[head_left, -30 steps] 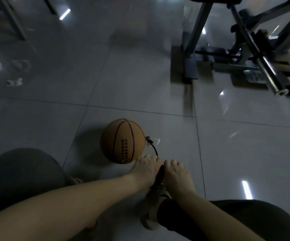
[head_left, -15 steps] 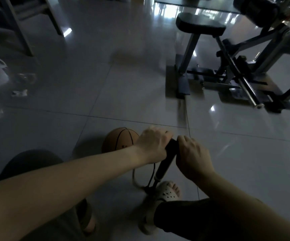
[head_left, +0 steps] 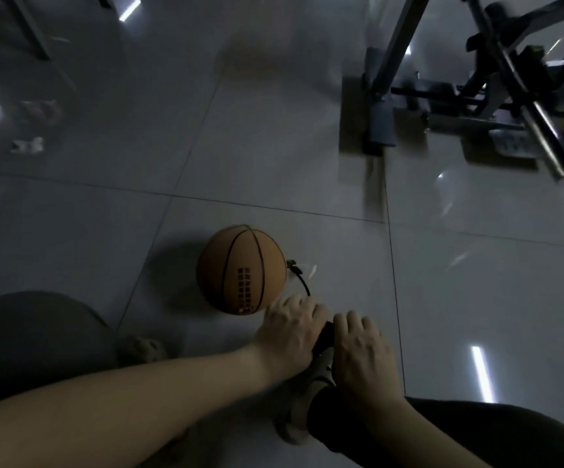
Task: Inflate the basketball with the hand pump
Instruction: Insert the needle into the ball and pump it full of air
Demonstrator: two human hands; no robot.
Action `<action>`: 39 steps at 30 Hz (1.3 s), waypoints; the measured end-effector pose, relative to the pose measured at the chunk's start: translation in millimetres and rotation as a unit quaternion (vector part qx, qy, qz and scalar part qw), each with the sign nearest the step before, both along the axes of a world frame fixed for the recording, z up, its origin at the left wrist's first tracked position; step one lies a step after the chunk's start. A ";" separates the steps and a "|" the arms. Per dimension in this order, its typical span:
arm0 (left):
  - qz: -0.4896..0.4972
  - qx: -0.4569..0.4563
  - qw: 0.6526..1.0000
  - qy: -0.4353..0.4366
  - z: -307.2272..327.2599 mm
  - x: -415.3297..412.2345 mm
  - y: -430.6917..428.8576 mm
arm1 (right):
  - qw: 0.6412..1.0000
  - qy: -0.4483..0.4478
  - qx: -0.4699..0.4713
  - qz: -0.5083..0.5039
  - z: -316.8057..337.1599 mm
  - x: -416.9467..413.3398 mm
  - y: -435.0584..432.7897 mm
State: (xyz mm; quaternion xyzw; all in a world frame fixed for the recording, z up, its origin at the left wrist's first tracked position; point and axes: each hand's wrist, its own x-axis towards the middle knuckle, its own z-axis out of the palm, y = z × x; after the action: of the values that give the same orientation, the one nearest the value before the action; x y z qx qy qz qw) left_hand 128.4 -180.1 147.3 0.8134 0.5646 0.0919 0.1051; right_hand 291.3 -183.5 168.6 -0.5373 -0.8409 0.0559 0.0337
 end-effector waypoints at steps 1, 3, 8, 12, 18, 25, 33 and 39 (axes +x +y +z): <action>0.002 -0.008 1.000 0.005 -5.5 0.1 1.7 | 1.000 -0.007 -0.014 -0.002 -4.8 -1.0 1.2; 0.005 -0.012 1.000 0.007 -15.7 1.0 2.8 | 0.999 -0.023 -0.045 -0.010 -15.2 -3.4 1.9; -0.010 -0.020 0.999 0.038 -44.7 0.9 -12.9 | 0.987 -0.084 -0.137 -0.016 -43.0 -6.6 -7.2; -0.004 -0.058 0.996 0.064 -49.0 3.9 -4.2 | 0.986 -0.082 -0.148 -0.010 -40.6 -8.9 0.5; -0.035 -0.092 0.991 0.089 -20.2 -0.5 -2.2 | 0.978 -0.086 -0.192 0.015 -4.2 -10.7 -2.3; -0.060 0.054 0.997 0.012 79.1 -18.0 17.0 | 0.999 0.007 -0.054 -0.003 83.5 -6.9 15.8; -0.057 0.134 0.989 -0.009 92.4 -13.0 5.3 | 0.995 0.000 0.101 -0.021 85.2 -6.3 -4.6; -0.030 0.095 0.995 -0.015 43.8 -0.4 -7.0 | 0.997 -0.017 0.056 -0.050 34.8 -5.1 -16.2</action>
State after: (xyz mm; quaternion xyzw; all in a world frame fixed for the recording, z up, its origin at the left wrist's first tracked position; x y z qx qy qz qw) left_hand 128.1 -187.1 191.1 0.8348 0.5272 0.1539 0.0385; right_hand 286.2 -199.8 203.4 -0.5767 -0.8153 -0.0026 0.0521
